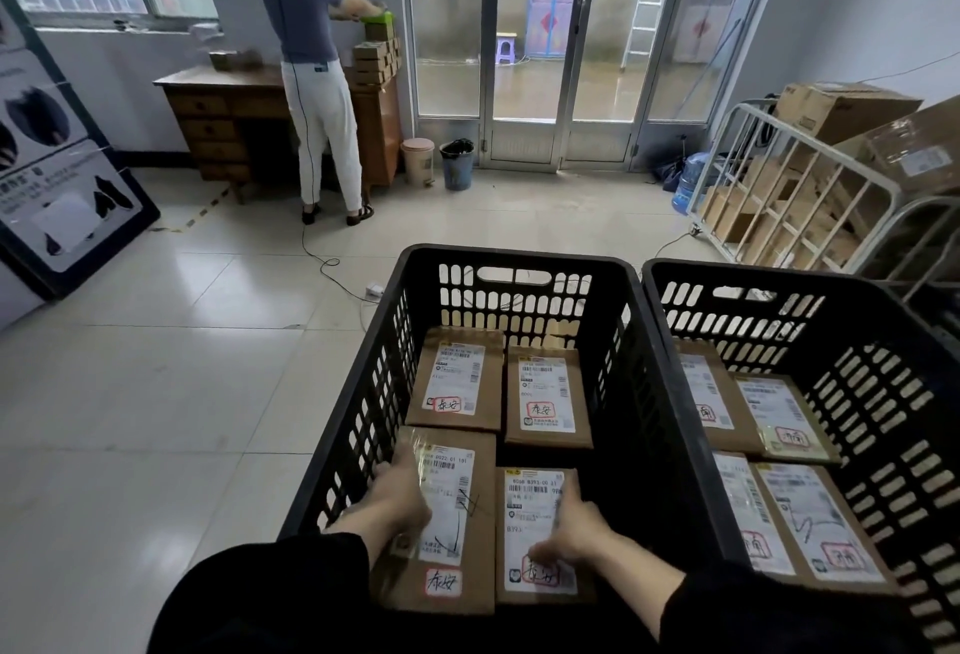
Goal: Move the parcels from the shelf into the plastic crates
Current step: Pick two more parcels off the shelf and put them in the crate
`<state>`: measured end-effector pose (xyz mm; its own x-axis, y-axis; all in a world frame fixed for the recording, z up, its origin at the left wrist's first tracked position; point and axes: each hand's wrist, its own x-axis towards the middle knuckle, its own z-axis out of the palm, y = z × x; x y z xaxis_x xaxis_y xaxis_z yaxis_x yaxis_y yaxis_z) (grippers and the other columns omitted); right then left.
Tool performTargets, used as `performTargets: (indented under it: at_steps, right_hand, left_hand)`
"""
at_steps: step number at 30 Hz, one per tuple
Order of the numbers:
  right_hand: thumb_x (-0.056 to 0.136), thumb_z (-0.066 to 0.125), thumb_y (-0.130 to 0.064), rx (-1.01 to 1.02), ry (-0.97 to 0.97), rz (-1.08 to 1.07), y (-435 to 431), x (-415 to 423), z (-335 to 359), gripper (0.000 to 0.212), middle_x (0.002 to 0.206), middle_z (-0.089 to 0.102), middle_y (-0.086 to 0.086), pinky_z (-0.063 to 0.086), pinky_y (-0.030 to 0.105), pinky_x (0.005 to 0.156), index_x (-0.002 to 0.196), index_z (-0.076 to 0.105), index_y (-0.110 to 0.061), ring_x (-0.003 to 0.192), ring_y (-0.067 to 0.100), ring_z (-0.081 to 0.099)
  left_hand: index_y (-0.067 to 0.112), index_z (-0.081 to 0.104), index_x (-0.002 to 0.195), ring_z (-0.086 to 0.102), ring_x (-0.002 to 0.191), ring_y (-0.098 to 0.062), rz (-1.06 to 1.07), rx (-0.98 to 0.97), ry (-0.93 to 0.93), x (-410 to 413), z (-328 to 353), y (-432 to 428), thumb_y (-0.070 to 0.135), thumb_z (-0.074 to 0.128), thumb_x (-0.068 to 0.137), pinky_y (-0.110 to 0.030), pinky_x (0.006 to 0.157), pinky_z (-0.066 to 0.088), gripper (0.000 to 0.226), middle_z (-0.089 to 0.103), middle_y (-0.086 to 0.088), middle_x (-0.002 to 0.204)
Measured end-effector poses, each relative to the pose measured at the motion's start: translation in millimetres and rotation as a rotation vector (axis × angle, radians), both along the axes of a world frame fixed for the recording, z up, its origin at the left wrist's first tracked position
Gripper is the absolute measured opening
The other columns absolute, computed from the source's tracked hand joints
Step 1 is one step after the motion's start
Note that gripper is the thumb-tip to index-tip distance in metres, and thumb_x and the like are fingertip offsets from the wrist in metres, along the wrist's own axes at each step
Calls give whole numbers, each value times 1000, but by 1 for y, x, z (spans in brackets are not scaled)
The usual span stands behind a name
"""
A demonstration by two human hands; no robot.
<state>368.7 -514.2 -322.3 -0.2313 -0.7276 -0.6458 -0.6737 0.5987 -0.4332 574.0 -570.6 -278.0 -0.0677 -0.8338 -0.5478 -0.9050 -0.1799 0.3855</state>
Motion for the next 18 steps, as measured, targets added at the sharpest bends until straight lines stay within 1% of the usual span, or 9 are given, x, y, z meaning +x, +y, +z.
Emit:
performTargets:
  at_steps: [2, 3, 4, 6, 8, 9, 11, 14, 18]
  right_hand:
    - [65, 82, -32, 11, 78, 55, 0, 1, 4, 120, 137, 35, 11, 44, 35, 101, 147, -5, -19, 122, 25, 46]
    - [66, 81, -36, 10, 137, 97, 0, 3, 6, 116, 139, 31, 12, 42, 37, 102, 147, -1, -20, 125, 27, 42]
    - [67, 79, -39, 3, 206, 150, 1, 5, 9, 114, 142, 27, 13, 39, 39, 105, 148, 1, -20, 130, 30, 36]
    - [73, 73, -41, -45, 348, 314, 2, 11, 11, 105, 151, 13, 18, 25, 46, 112, 149, 3, -20, 139, 35, 17]
    - [82, 64, -36, -107, 432, 518, 3, 15, 12, 93, 157, -4, 17, 10, 47, 116, 149, 2, -19, 144, 34, -1]
    - [83, 63, -35, -116, 432, 601, 3, 16, 12, 92, 157, -9, 15, 6, 46, 116, 150, 2, -18, 145, 33, -6]
    - [80, 67, -39, -71, 385, 701, 2, 17, 12, 97, 157, -13, 14, 5, 44, 117, 149, 3, -19, 144, 33, -9]
    - [81, 67, -39, -8, 306, 723, -2, 17, 12, 97, 156, -16, 13, 9, 45, 117, 150, 1, -19, 144, 33, -11]
    - [88, 60, -26, 35, 324, 741, -6, 19, 9, 88, 155, -18, 16, 9, 48, 116, 150, -2, -15, 143, 36, -13]
  left_hand:
    - [11, -3, 148, 37, 132, -29, -46, 18, 0, -1, -2, 2, 9, 55, 86, -39, 109, 36, 85, 24, -17, 147]
    - [15, -1, 149, 32, 135, -29, -93, 13, -9, -1, -3, 4, 8, 58, 84, -41, 110, 36, 88, 16, -16, 150]
    - [18, 7, 148, 26, 139, -30, -163, -15, -42, -2, -3, 6, 9, 65, 80, -42, 111, 35, 90, 10, -14, 153]
    - [18, 18, 146, 14, 143, -31, -364, -75, -152, -6, -3, 10, 23, 76, 73, -43, 116, 25, 93, 5, -10, 156]
    - [17, 15, 147, 1, 145, -31, -558, -61, -238, -10, -2, 12, 36, 77, 70, -44, 120, 10, 101, -1, -10, 158]
    - [17, 10, 148, -3, 145, -31, -617, -34, -266, -12, -2, 12, 37, 77, 70, -45, 120, 6, 105, -5, -11, 158]
    - [17, 0, 149, -9, 145, -30, -660, 14, -288, -13, -2, 10, 35, 76, 72, -46, 120, 3, 109, -11, -11, 158]
    - [16, -4, 149, -10, 145, -31, -683, 42, -291, -14, 0, 8, 34, 75, 74, -48, 119, 9, 111, -14, -11, 157]
    - [15, -5, 149, -9, 145, -32, -703, 51, -334, -20, -2, 7, 36, 74, 74, -49, 118, 15, 111, -14, -11, 157]
